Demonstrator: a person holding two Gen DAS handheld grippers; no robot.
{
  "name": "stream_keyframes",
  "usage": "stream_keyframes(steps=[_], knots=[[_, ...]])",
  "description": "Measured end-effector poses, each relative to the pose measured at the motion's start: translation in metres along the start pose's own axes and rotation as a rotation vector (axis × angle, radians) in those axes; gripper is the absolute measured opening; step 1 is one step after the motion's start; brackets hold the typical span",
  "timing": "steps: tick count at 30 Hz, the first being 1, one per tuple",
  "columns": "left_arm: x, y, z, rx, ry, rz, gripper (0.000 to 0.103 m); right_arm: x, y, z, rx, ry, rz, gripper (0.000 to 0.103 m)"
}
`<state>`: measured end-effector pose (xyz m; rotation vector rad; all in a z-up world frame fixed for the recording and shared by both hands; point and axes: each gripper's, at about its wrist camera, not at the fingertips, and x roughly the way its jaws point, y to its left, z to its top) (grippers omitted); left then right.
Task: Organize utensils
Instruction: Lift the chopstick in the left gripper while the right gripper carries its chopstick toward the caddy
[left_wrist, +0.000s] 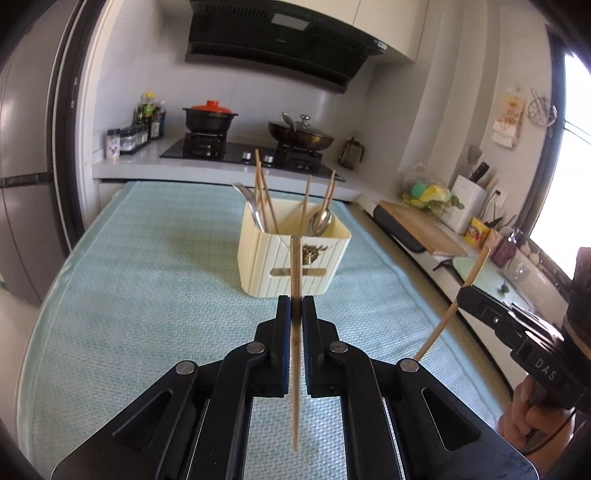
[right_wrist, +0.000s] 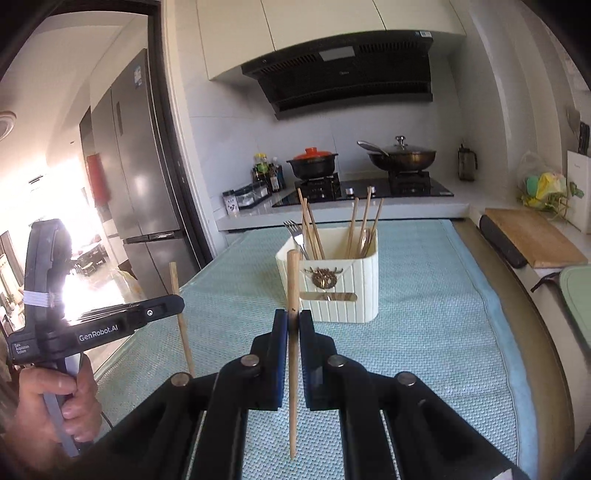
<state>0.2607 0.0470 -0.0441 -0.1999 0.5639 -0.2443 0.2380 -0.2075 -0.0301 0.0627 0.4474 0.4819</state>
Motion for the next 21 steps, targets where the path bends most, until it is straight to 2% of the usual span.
stream_keyframes(steps=[6,21], knots=[[0.001,-0.003,0.006,-0.006,-0.006,0.007,0.004,-0.01,0.011,0.009,-0.014,-0.035,0.011,0.007],[0.019,-0.018,0.017,0.066,0.01,0.074,0.004,-0.002,0.009,0.026,-0.026,-0.038,0.017,0.007]])
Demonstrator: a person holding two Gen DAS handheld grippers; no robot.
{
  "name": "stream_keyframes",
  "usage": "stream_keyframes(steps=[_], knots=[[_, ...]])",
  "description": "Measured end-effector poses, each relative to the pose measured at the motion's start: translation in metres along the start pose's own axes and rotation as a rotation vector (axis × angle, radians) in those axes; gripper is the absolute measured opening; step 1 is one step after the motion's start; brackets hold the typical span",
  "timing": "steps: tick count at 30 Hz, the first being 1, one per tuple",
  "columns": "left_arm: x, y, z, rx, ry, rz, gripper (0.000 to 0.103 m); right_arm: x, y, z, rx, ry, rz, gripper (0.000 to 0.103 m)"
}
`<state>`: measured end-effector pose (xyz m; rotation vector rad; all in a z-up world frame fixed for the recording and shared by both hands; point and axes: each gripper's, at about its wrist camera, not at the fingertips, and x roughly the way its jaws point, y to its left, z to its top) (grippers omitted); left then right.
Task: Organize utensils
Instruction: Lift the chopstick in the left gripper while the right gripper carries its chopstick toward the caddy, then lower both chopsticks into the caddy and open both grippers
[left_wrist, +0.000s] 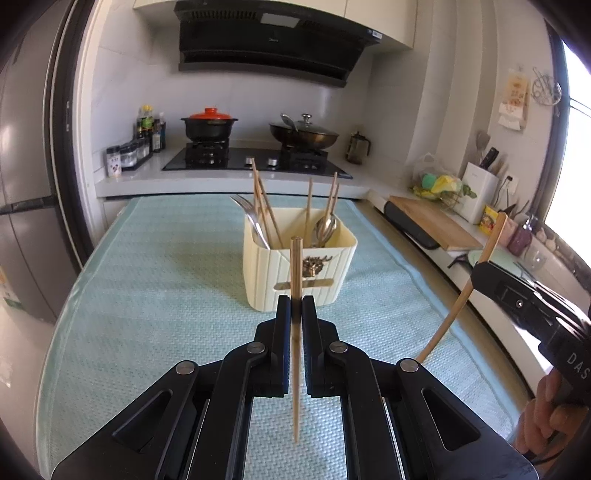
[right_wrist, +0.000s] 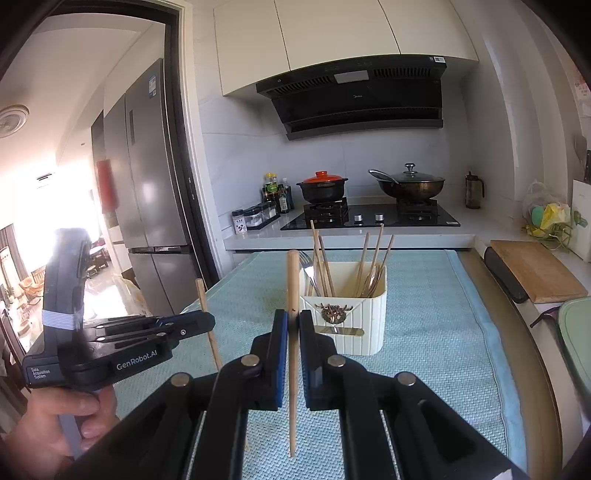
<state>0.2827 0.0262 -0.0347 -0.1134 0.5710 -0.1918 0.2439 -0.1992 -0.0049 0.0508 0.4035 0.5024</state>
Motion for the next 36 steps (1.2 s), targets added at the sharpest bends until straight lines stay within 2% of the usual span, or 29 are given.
stream_keyframes(steps=[11,18,22,25,29,32,36], knots=[[0.005,0.01,0.016,-0.014,-0.011,-0.012,0.004,0.011,0.0,0.015,-0.013,-0.003,-0.008,0.007],[0.011,0.027,0.033,-0.063,0.005,-0.07,0.004,0.022,-0.005,0.021,-0.01,0.011,0.0,0.007],[0.01,0.035,0.061,-0.081,-0.018,-0.111,0.004,0.027,-0.009,0.036,-0.018,0.002,0.005,0.007],[0.008,0.038,0.092,-0.083,-0.066,-0.12,0.004,0.032,-0.015,0.056,-0.016,-0.015,0.013,0.007],[0.009,0.036,0.138,-0.063,-0.166,-0.085,0.004,0.041,-0.022,0.096,-0.038,-0.082,-0.013,0.007],[0.022,0.034,0.167,-0.057,-0.232,-0.028,0.004,0.057,-0.028,0.127,-0.058,-0.125,-0.044,0.007],[0.062,0.036,0.185,-0.081,-0.235,-0.014,0.004,0.09,-0.042,0.147,-0.053,-0.145,-0.08,0.007]])
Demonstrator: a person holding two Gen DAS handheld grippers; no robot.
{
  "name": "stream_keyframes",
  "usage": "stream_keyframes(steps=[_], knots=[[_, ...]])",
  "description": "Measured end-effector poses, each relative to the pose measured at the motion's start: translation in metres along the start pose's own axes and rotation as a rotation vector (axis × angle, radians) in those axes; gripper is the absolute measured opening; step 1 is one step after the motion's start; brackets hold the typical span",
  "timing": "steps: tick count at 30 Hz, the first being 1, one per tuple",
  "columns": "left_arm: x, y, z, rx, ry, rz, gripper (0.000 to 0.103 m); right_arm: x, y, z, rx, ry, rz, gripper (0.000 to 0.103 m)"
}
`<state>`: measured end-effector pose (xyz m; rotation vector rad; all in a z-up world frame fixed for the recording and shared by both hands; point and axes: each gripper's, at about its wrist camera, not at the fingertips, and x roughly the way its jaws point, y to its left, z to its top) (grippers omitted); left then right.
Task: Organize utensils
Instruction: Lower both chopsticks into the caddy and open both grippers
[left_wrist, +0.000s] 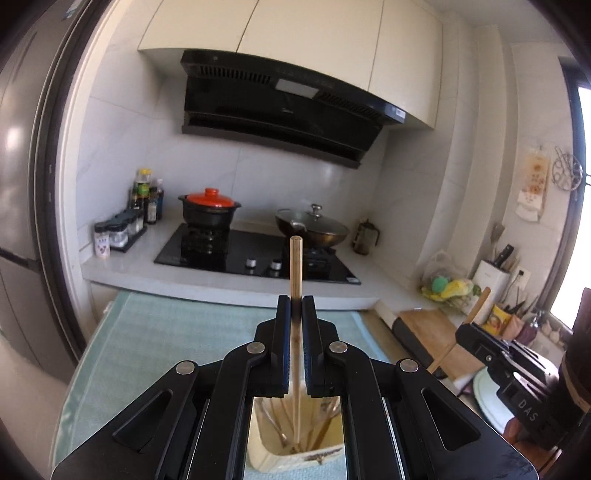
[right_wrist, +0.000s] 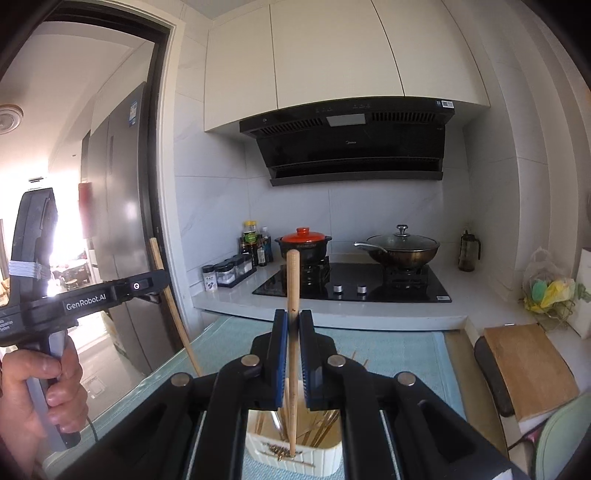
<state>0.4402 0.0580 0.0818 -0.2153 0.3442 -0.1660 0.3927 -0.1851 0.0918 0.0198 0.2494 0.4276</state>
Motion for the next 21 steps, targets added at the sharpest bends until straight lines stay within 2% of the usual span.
stream_keyframes(steps=[3,7,14,18,19,21], knots=[[0.033,0.003,-0.009,-0.019,0.038,0.004,0.004,0.032,-0.01,-0.007,0.017,0.018,0.0,0.007],[0.072,0.007,-0.03,-0.038,0.122,0.008,0.004,0.074,-0.023,-0.029,0.059,0.088,0.026,0.007],[0.118,0.013,-0.075,-0.045,0.289,0.014,0.004,0.139,-0.033,-0.075,0.128,0.318,0.082,0.007],[0.128,0.015,-0.091,-0.045,0.334,0.015,0.004,0.16,-0.038,-0.094,0.17,0.403,0.098,0.007],[0.128,0.016,-0.093,-0.044,0.338,0.019,0.007,0.163,-0.04,-0.097,0.179,0.419,0.098,0.008],[0.125,0.019,-0.095,-0.049,0.343,0.023,0.03,0.169,-0.041,-0.1,0.198,0.444,0.101,0.009]])
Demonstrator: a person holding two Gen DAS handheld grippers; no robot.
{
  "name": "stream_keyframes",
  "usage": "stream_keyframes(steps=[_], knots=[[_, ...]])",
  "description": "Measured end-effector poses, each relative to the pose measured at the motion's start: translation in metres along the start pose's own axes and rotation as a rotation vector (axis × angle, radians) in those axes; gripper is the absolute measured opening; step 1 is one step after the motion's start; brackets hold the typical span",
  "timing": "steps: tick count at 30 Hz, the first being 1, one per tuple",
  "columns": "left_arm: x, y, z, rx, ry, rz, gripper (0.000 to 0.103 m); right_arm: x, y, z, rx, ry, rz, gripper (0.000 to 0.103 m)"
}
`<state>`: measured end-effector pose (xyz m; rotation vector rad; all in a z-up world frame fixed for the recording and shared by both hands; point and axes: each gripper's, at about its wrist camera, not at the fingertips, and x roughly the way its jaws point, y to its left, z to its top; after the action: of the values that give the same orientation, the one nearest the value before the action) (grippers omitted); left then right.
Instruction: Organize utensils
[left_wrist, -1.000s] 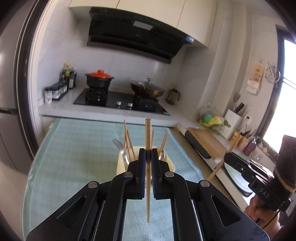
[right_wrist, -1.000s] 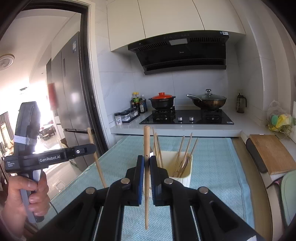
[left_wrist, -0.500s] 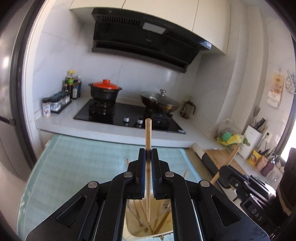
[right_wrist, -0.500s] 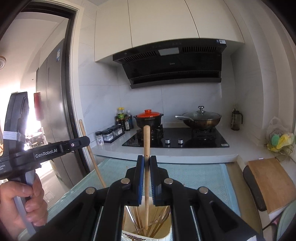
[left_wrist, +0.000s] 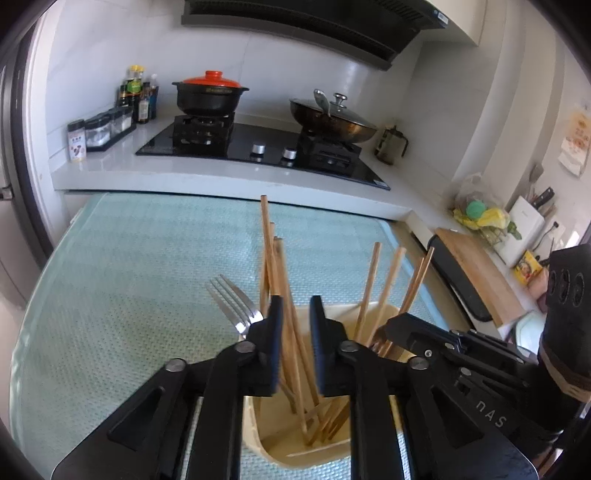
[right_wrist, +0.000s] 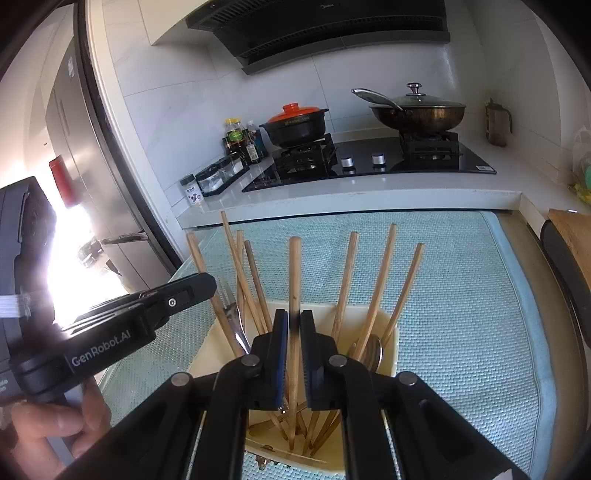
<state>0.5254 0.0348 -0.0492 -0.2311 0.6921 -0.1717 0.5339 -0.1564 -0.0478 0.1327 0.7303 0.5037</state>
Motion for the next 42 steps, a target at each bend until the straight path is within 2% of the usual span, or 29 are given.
stream_keyframes(steps=[1,2,3,5,6,7,8,10,13,15,16,19,22,25,28,34,42], knots=[[-0.004,0.002,-0.001,-0.004,-0.01,0.006,0.051,0.003,0.0,0.001,0.004,0.009,0.004,0.01],[-0.011,0.004,-0.003,-0.006,-0.029,0.017,0.065,0.004,0.0,0.001,0.006,0.015,0.003,0.01],[-0.015,0.005,-0.004,-0.004,-0.044,0.029,0.068,0.004,0.001,0.001,0.004,0.016,0.002,0.014],[-0.031,0.008,-0.006,0.011,-0.061,0.042,0.074,-0.003,0.001,0.0,0.005,-0.001,-0.004,0.036],[-0.039,0.01,-0.007,0.022,-0.066,0.055,0.078,-0.01,0.002,0.0,0.01,-0.019,-0.005,0.042],[-0.049,0.01,-0.009,0.038,-0.08,0.081,0.086,-0.017,0.001,-0.001,0.015,-0.039,-0.009,0.051],[-0.062,0.008,-0.013,0.059,-0.105,0.12,0.094,-0.027,0.002,-0.001,0.017,-0.059,-0.015,0.053],[-0.089,0.001,-0.025,0.111,-0.171,0.211,0.103,-0.049,0.006,-0.002,0.007,-0.088,-0.032,0.055],[-0.123,-0.009,-0.047,0.162,-0.238,0.294,0.103,-0.089,0.02,-0.012,-0.049,-0.129,-0.089,0.065],[-0.14,-0.013,-0.061,0.162,-0.235,0.307,0.103,-0.115,0.03,-0.025,-0.083,-0.143,-0.115,0.071],[-0.147,-0.016,-0.067,0.167,-0.223,0.314,0.103,-0.126,0.034,-0.029,-0.094,-0.146,-0.125,0.078],[-0.17,-0.025,-0.093,0.205,-0.202,0.294,0.103,-0.162,0.05,-0.054,-0.123,-0.159,-0.15,0.081],[-0.195,-0.035,-0.121,0.208,-0.219,0.322,0.103,-0.192,0.066,-0.08,-0.135,-0.167,-0.189,0.088],[-0.215,-0.038,-0.143,0.158,-0.179,0.288,0.103,-0.215,0.079,-0.109,-0.143,-0.164,-0.216,0.092],[-0.231,-0.04,-0.159,0.108,-0.132,0.244,0.103,-0.229,0.088,-0.141,-0.132,-0.138,-0.268,0.103],[-0.254,-0.054,-0.184,0.099,-0.117,0.289,0.103,-0.255,0.106,-0.183,-0.147,-0.098,-0.275,0.103],[-0.274,-0.06,-0.193,0.078,-0.113,0.326,0.103,-0.287,0.133,-0.188,-0.185,-0.165,-0.265,0.103]])
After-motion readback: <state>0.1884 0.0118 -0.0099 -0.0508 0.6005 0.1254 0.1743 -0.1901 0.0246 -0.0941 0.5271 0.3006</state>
